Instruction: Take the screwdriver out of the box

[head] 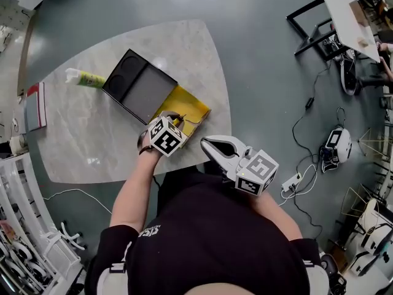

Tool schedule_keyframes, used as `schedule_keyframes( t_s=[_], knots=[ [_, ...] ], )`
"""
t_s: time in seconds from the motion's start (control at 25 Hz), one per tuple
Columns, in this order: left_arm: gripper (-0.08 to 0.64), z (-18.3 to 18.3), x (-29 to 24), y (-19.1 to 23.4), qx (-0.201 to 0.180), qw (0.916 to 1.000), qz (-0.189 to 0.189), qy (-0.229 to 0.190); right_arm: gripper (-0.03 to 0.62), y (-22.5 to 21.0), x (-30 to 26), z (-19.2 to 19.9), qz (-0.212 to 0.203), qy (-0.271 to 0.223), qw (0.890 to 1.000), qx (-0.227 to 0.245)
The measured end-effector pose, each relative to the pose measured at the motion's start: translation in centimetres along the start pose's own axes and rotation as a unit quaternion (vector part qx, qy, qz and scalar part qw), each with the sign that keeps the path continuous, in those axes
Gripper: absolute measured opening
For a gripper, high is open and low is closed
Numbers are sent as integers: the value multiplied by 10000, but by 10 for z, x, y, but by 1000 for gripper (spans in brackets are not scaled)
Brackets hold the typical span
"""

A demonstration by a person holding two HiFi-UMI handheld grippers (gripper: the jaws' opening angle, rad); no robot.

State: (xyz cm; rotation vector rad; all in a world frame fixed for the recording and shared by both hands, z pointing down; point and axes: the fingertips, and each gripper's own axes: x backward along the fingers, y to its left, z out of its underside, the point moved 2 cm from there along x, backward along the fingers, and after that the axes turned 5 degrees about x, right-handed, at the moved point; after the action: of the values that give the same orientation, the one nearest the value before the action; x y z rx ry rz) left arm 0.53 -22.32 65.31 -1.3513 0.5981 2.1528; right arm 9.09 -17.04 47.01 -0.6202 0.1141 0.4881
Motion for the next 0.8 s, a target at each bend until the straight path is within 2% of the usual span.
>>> schedule_keyframes(
  t_s=[0.48, 0.64, 0.8],
  knots=[
    [74, -24, 67, 1, 372, 9945, -436, -879, 14, 12, 15, -30, -134, -232, 9988, 409],
    [74, -36, 94, -8, 567, 9887, -540, -1281, 14, 10, 30, -41, -133, -337, 9979, 538],
    [74, -50, 121, -14, 734, 9794, -713, -1741, 14, 11, 41, -51, -221, -380, 9966, 691]
  ],
)
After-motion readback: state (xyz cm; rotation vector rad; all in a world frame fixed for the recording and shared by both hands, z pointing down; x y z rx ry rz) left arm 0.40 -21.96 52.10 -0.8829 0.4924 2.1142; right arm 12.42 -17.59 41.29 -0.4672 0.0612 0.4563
